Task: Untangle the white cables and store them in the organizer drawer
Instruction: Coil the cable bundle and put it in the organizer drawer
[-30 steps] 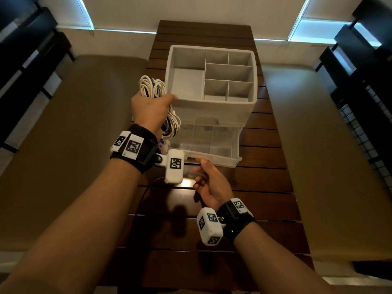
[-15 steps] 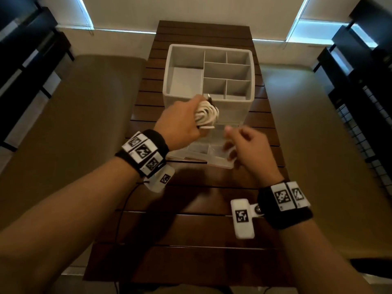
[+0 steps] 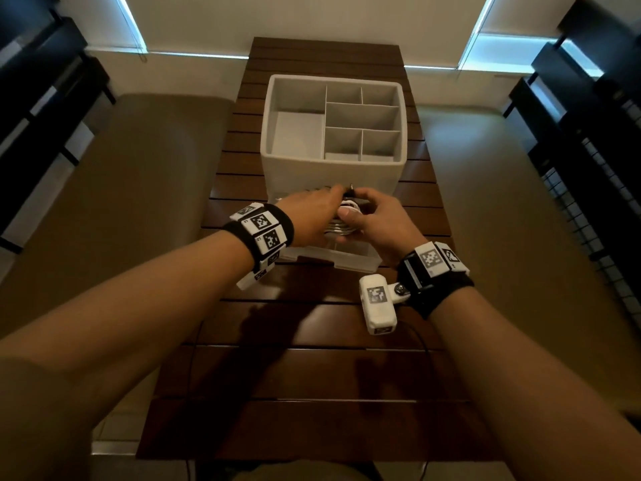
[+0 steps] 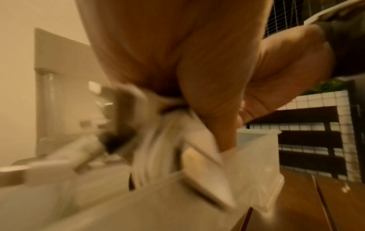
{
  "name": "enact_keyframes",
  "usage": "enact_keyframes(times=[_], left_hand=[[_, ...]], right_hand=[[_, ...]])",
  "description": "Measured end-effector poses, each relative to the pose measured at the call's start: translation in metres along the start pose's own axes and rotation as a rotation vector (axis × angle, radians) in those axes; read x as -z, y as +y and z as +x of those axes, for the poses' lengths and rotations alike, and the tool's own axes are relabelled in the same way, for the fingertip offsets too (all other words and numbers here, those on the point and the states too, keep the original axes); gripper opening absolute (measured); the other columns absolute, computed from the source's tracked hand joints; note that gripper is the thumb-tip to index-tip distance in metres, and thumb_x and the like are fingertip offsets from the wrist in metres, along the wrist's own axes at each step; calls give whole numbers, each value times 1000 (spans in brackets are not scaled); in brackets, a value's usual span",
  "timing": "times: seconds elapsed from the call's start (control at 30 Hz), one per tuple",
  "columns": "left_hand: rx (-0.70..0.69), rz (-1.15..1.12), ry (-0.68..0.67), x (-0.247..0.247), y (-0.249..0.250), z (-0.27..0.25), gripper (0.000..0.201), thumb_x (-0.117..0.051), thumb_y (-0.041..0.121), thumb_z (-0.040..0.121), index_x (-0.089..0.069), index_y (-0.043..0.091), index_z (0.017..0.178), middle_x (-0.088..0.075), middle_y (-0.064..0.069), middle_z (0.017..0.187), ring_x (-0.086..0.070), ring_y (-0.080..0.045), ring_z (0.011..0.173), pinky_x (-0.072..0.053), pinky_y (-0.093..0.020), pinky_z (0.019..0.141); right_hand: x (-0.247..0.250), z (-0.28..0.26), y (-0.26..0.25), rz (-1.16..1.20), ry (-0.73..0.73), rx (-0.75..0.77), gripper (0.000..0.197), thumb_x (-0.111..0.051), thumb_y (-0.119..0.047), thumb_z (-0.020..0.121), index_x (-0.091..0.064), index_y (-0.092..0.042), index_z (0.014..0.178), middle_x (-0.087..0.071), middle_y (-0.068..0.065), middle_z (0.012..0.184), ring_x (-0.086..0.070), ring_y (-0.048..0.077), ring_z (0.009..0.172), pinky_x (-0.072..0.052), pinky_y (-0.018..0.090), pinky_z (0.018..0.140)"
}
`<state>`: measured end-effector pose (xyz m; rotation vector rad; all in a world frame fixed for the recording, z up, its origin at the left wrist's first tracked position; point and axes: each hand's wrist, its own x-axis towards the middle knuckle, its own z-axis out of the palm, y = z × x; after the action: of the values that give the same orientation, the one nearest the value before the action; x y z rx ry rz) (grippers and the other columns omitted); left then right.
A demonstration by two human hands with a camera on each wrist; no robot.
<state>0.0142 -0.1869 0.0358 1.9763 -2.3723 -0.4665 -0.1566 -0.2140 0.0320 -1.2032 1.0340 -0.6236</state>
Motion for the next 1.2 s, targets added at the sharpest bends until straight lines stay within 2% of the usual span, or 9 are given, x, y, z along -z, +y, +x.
enact_keyframes(times=[0.13,0.23,0.3,0.5,0.67,0.77,0.87,1.07,1.2], left_hand=[[-6,-131,-42,5,-14,-8,92,-90,41,77,-41,18,151,-64,-9,136,-64,-27,116,-54,-44,99],[3,-192,-6,8,-27,-18,77,-87,49,79,-55,19,142,-66,-3,129,-62,-22,114,-54,-46,98],[13,-161,48,9,-33,-24,66,-84,49,82,-61,20,135,-65,-1,129,-59,-22,118,-52,-45,98],[130,12,2,2,-29,-34,87,-80,73,71,-55,28,141,-58,2,138,-55,-23,124,-51,-48,99],[105,-104,16,4,-34,-27,66,-87,55,76,-66,24,131,-69,-1,124,-65,-23,108,-57,-47,90],[102,-171,48,5,-38,-27,47,-88,44,79,-75,25,120,-74,0,103,-67,-20,90,-58,-46,83],[54,-209,94,1,-41,-27,40,-84,39,85,-77,29,123,-77,2,111,-69,-16,93,-59,-45,87],[71,-346,12,2,-46,-32,43,-77,27,94,-69,32,135,-76,1,107,-69,-16,95,-58,-43,93],[33,-536,45,7,-53,-46,62,-84,28,87,-59,31,144,-67,13,124,-61,8,108,-49,-17,101]], right_hand=[[0,6,11,-121,106,7,38,-75,-1,92,-63,-1,128,-70,21,118,-76,33,92,-64,38,64],[-2,7,6,-525,127,114,34,-80,-14,90,-71,-11,122,-73,3,108,-72,21,98,-59,32,81],[0,8,3,-829,158,170,36,-81,-22,89,-73,-12,123,-73,5,109,-68,21,104,-49,26,86],[-4,10,1,-1102,119,190,31,-81,-22,89,-69,-6,113,-69,15,111,-65,34,106,-52,38,83],[-7,-2,-3,-1171,193,494,39,-77,-16,88,-53,-14,119,-48,9,122,-57,29,104,-55,42,80],[-2,-12,-4,-1114,-104,623,42,-79,-32,88,-60,-24,123,-45,2,115,-54,19,92,-54,38,74],[-1,-15,2,-1287,-341,606,57,-82,-42,84,-59,-31,135,-47,3,124,-57,21,100,-54,39,76],[-20,4,15,-1408,-216,612,43,-72,-45,93,-55,-21,124,-55,7,126,-64,32,101,-50,39,72],[-24,13,16,-1427,-141,578,47,-64,-58,94,-57,-22,123,-61,6,117,-66,30,95,-51,41,72]])
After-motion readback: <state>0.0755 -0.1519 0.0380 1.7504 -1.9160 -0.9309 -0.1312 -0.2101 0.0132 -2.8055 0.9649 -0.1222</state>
